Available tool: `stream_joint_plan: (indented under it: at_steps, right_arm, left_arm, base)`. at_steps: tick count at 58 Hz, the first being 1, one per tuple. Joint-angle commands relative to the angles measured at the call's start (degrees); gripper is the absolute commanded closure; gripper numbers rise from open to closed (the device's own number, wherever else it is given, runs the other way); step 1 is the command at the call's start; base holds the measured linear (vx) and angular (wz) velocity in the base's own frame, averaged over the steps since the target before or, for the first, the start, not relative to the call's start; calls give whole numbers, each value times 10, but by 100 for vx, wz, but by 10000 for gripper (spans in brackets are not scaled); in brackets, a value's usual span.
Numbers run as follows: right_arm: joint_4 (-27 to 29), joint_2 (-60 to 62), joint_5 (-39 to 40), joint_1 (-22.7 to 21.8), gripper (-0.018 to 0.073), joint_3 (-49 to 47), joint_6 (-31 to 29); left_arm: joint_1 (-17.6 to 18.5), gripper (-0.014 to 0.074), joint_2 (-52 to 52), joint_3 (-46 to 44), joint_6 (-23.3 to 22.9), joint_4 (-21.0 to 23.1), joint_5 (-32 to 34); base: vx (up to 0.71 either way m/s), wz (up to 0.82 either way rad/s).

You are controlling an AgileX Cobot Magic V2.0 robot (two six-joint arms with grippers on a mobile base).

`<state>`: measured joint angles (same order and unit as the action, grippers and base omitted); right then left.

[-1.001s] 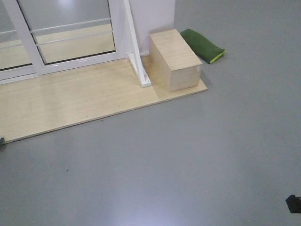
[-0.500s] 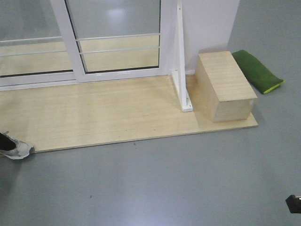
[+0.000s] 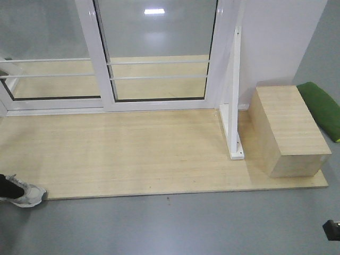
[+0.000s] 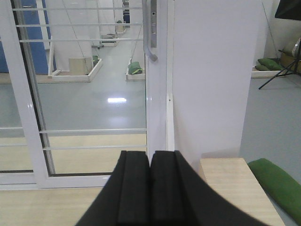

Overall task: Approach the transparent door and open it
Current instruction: 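Drive the base toward the white-framed sliding glass door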

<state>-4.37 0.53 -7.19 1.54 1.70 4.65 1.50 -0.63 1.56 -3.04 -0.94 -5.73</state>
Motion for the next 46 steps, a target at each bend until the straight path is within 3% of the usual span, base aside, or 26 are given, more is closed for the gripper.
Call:
stream_joint_plan:
  at_steps: [1, 46]
  right_arm:
    - [-4, 9, 49, -1, 564, 8, -4]
    - [-4, 9, 49, -1, 564, 8, -4]
  left_arm:
    - [3, 602, -7, 17, -4, 5, 48]
    - [3, 602, -7, 17, -4, 5, 48]
  base:
    - [42, 4]
    - [39, 3]
